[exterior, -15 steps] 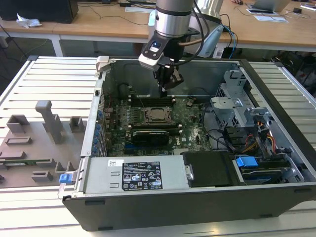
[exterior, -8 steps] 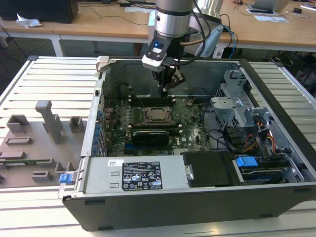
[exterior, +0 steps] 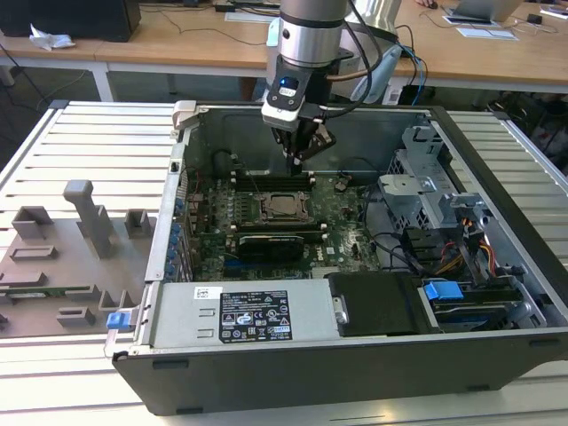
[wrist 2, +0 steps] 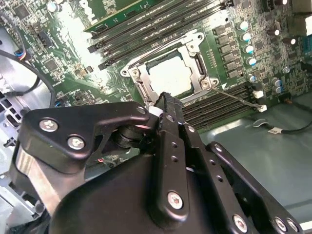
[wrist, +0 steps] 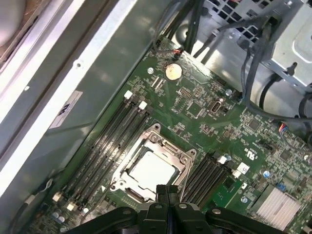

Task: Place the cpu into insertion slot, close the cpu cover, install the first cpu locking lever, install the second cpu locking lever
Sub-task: 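Install the first cpu locking lever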

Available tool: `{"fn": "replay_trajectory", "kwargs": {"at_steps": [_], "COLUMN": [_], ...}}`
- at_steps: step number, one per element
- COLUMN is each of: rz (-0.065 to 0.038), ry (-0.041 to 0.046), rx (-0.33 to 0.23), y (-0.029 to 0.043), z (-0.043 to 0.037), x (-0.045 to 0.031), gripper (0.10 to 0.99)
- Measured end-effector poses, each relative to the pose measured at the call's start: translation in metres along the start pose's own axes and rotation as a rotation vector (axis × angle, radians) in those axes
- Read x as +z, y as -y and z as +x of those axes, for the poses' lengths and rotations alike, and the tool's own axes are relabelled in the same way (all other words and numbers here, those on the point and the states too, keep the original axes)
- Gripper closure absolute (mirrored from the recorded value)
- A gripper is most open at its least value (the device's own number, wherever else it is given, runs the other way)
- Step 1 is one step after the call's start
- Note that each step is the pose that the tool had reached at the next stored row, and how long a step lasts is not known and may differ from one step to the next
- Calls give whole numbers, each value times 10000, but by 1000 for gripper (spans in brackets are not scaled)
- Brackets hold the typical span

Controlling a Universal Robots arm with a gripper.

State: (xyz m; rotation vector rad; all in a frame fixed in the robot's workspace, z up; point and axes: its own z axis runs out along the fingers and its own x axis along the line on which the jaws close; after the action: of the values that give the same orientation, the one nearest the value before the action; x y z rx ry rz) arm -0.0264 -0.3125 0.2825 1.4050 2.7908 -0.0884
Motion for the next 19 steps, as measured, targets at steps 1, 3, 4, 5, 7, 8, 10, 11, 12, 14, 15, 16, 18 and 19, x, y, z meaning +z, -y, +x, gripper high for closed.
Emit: {"fn": "replay_trajectory", "kwargs": {"at_steps": [1, 3, 4, 5, 7, 8, 10, 11, 12, 14, 15, 16, 18, 19], "rz": [-3, -14, -18, -21, -29, -35, -44, -50, -57, -65, -68, -72, -88, -94], "ry": [4, 16, 20, 25, 33, 38, 49, 56, 62, 71, 75, 80, 98, 104], "rx": [-86, -364, -460, -549, -745, -870, -1119, -1275, -1437, -1626, -1725, -1825, -2238, -2375], "y": [0, 0, 0, 0, 0, 0, 0, 0, 0, 0, 0, 0, 0, 0], "z": [0, 0, 0, 0, 0, 0, 0, 0, 0, 0, 0, 0, 0, 0], "x": [0, 0, 0, 0, 0, 0, 0, 0, 0, 0, 0, 0, 0, 0], "gripper": [980, 980, 980, 980, 980, 980, 980, 980, 980, 980, 980, 980, 980, 980]}}
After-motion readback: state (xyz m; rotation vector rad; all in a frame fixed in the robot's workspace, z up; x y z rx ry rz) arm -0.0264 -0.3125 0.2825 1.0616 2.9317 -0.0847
